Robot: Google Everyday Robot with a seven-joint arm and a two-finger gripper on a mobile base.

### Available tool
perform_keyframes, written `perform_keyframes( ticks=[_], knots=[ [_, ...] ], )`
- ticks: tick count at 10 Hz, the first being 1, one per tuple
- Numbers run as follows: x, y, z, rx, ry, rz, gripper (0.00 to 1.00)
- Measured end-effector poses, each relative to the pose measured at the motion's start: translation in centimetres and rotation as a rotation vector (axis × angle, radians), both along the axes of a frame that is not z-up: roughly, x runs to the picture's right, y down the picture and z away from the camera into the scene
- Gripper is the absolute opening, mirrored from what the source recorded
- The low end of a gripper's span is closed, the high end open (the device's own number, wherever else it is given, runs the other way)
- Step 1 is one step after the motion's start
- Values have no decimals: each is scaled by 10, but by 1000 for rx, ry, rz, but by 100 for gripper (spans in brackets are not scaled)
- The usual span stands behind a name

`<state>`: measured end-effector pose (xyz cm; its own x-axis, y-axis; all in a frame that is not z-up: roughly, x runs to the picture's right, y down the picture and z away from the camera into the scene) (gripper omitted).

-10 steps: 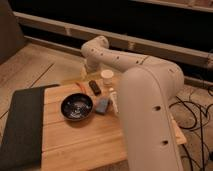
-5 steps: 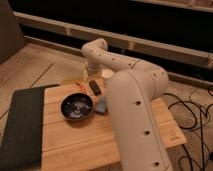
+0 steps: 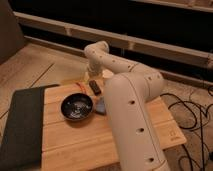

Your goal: Place the eraser in the ceramic cup

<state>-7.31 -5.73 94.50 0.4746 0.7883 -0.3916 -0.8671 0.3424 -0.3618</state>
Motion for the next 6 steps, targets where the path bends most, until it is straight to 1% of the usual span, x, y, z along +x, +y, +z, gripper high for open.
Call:
perform_keyframes(
  ticks=[1, 3, 6],
  knots=[
    [1, 0, 1, 3, 1, 0, 65],
    [2, 9, 8, -5, 5, -12, 65],
    [-4, 19, 18, -14, -8, -54, 65]
  ],
)
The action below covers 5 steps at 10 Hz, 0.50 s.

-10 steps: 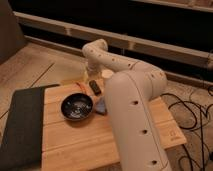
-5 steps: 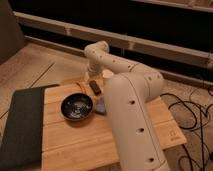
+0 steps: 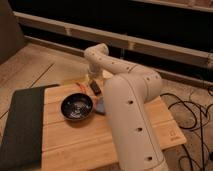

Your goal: Place the eraser in the ceramic cup

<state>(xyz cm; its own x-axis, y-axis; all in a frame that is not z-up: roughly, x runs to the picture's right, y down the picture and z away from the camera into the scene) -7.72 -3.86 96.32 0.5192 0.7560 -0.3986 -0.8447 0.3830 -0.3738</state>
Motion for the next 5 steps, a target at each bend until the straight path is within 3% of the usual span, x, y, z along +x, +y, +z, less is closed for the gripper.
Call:
perform_keyframes(
  ticks=[2, 5],
  knots=[
    [2, -1, 8, 11, 6, -16, 65],
    [13, -16, 25, 69, 27, 0, 65]
  ],
)
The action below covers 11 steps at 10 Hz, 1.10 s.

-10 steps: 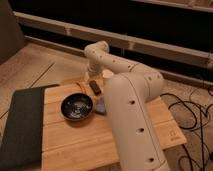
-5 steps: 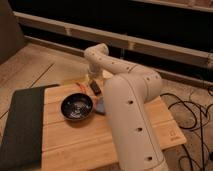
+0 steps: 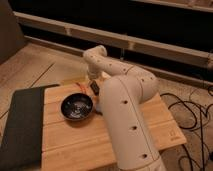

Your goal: Place the eraser in the ceramic cup

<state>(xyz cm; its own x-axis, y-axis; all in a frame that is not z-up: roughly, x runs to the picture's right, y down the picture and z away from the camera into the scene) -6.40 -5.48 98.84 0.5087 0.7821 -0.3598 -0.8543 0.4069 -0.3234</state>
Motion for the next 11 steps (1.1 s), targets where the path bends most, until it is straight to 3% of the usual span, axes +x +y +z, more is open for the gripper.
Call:
perform_keyframes(
  ticks=[2, 8, 10, 11],
  knots=[
    [3, -1, 10, 11, -4, 27, 65],
    [-13, 38, 30, -68, -42, 64, 65],
    [-11, 42, 34, -83, -36, 70, 57],
    [-8, 41, 34, -80, -32, 68, 47]
  ],
)
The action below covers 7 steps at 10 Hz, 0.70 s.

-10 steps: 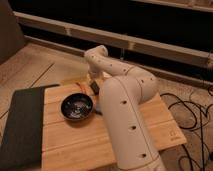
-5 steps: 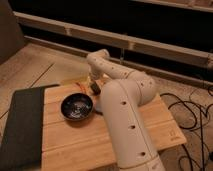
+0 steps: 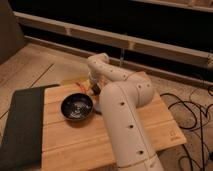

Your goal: Place the eraser in the ceramic cup

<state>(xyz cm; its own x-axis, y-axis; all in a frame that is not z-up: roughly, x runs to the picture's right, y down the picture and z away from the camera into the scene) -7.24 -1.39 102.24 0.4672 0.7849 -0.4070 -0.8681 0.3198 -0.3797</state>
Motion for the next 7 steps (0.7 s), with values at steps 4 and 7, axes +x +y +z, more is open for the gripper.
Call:
perform_keyframes(
  ticks=[4, 7],
  knots=[
    [6, -12, -5, 22, 15, -10, 3],
    [-6, -50, -20, 99, -2, -11, 0]
  ],
)
